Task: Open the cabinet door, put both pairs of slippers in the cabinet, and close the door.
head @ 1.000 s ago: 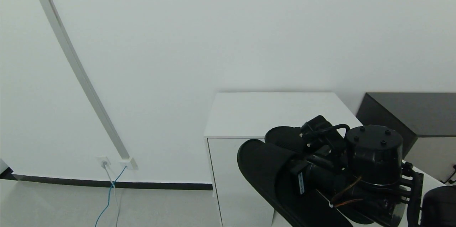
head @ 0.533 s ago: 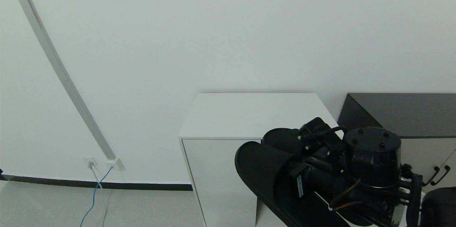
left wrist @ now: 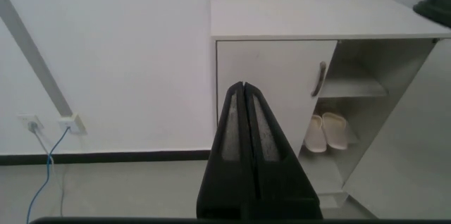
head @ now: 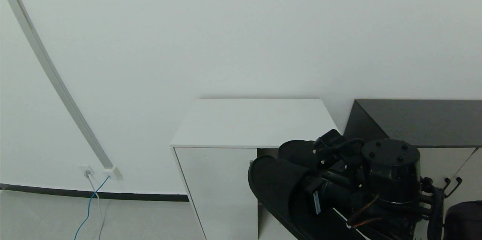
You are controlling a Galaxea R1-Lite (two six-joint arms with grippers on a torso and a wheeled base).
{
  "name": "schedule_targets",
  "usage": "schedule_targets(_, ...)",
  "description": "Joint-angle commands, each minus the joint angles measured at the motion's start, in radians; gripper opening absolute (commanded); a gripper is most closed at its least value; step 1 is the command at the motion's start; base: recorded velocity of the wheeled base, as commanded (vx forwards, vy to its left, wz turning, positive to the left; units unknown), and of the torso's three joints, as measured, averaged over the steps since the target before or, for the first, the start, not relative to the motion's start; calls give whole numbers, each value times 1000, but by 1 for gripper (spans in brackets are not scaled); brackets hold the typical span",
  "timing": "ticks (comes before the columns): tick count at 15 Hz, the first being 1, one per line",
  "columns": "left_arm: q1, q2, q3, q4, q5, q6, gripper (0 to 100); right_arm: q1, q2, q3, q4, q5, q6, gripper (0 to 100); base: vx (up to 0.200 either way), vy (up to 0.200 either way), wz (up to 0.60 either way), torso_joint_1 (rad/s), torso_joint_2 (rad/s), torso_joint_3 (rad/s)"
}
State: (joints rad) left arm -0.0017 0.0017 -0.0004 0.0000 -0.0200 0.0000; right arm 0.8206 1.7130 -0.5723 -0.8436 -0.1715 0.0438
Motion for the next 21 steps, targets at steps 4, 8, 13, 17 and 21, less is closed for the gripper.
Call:
schedule_targets(4, 0, 0, 0, 0, -1, 0, 0, -1, 10, 6, -3, 0, -9, 0, 0, 0, 0, 0, 0, 0)
schedule_targets(8, 0, 0, -1, 0, -1, 0, 0, -1, 14, 20, -18, -2, -42, 0, 0, 0, 0, 0, 0, 0)
schedule_targets(13, 0, 0, -1, 0, -1, 0, 0, -1, 16, 25, -20, -2, -44, 0, 0, 0, 0, 0, 0, 0)
schedule_targets(17, 2, 0, 0, 0, -1, 0, 0, -1, 17, 28, -22, -2, -45, 0, 0, 0, 0, 0, 0, 0)
schedule_targets(21, 0, 0, 0, 0, 0, -2, 0, -1, 17, 46, -41, 1, -44, 0, 0, 0, 0, 0, 0, 0)
